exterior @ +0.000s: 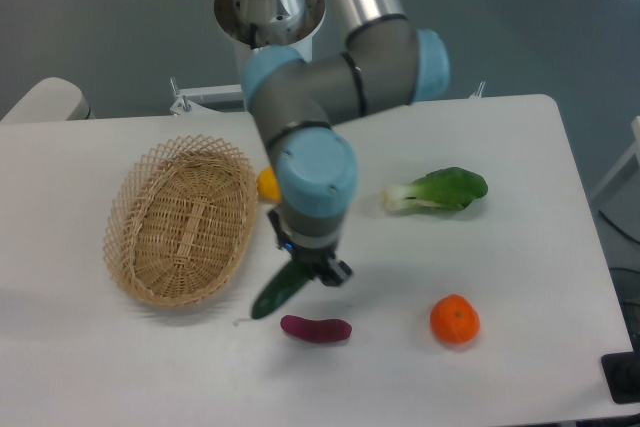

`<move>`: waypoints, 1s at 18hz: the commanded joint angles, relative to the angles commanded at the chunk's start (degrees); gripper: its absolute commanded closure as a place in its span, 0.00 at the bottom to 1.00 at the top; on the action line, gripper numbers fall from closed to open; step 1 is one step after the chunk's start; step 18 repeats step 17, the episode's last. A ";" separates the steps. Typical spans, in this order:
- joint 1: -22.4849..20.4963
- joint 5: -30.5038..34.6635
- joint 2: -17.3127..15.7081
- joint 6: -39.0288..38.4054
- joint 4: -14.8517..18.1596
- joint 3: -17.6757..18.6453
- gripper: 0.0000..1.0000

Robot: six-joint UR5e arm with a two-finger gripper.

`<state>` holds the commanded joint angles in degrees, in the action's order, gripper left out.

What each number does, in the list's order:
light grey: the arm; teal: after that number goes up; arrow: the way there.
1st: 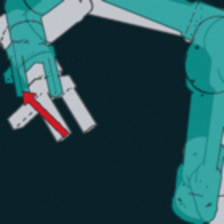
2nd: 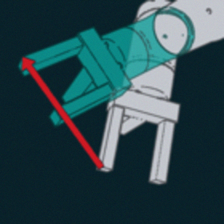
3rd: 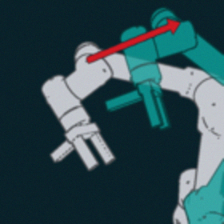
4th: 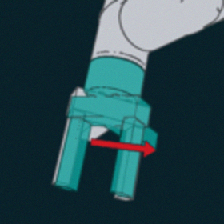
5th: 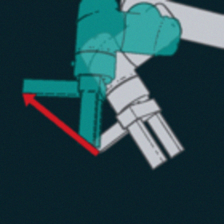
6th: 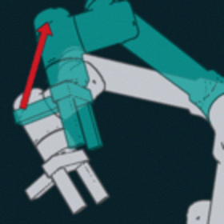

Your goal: Pick up the cucumber from the basket

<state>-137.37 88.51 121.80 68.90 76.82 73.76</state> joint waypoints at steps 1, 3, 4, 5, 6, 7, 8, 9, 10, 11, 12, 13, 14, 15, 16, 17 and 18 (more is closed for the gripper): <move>-0.53 -0.09 1.32 0.09 0.00 -1.84 0.78; -1.49 0.00 3.34 0.53 0.00 -4.66 0.78; -1.85 0.00 4.05 0.70 0.00 -5.28 0.78; -2.02 0.00 4.58 0.88 0.00 -5.90 0.78; -2.29 0.00 4.93 1.23 0.00 -6.43 0.78; -2.64 0.00 5.20 2.10 0.00 -6.95 0.78; -2.73 0.00 5.46 3.24 0.09 -7.57 0.78; -2.82 0.00 5.81 4.04 0.09 -8.10 0.78; -2.90 0.00 6.08 4.74 0.09 -8.45 0.78; -2.90 0.00 6.25 5.62 0.09 -8.72 0.78; -2.90 0.09 6.69 6.32 0.35 -9.07 0.78; -2.90 1.05 7.04 6.50 0.53 -9.59 0.78; -2.90 2.27 7.22 6.85 0.53 -9.77 0.78; -2.82 2.37 7.31 7.03 0.53 -9.77 0.78; -2.90 2.46 7.40 7.03 0.44 -9.77 0.78; -2.90 2.55 7.48 7.03 0.27 -9.77 0.78; -2.90 2.55 7.48 7.03 0.27 -9.77 0.78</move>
